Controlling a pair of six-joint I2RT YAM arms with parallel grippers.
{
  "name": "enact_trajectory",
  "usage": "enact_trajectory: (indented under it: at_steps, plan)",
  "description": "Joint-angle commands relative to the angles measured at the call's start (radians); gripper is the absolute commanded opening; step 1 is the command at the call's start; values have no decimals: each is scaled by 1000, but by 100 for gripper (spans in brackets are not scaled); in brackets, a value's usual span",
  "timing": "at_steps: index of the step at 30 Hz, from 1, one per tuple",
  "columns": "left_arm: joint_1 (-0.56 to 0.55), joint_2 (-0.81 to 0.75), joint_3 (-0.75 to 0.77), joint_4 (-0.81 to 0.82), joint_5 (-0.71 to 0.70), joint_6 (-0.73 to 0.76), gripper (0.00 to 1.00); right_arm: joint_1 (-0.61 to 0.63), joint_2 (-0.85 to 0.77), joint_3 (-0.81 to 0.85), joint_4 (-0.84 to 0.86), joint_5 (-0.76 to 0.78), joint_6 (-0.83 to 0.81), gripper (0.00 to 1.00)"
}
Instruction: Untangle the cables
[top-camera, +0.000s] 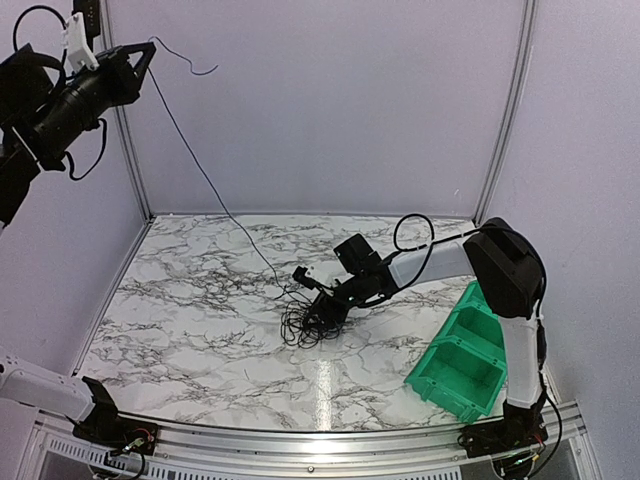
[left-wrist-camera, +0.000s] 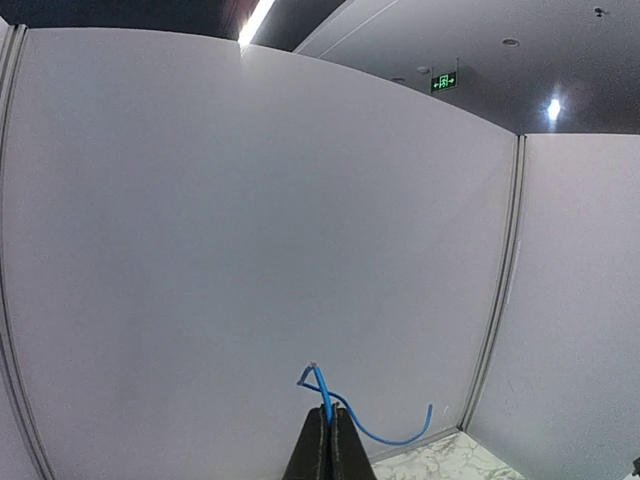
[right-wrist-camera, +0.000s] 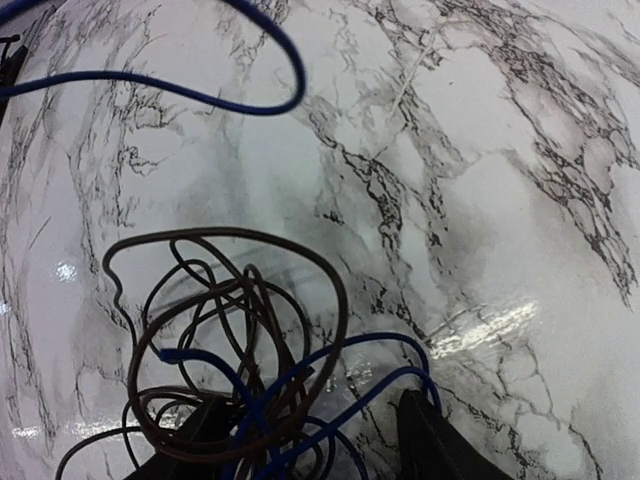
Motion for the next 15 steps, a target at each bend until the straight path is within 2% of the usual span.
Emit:
enact_trajectory:
  at_steps: [1, 4, 7, 10, 15]
  plan:
    - [4, 31, 137, -16, -18, 66, 0, -9, 50, 16, -80, 111, -6, 55]
    - [3, 58, 253, -37, -12, 88, 0, -26, 67, 10, -65, 100, 9, 43]
    - [1, 42, 291, -23, -46, 116, 0, -35, 65, -3, -48, 116, 8, 21]
    - [1, 16, 253, -24, -77, 121, 0, -38, 49, -26, -22, 129, 1, 1]
    - [2, -12, 126, -25, -72, 79, 0, -39, 32, -19, -35, 114, -28, 1]
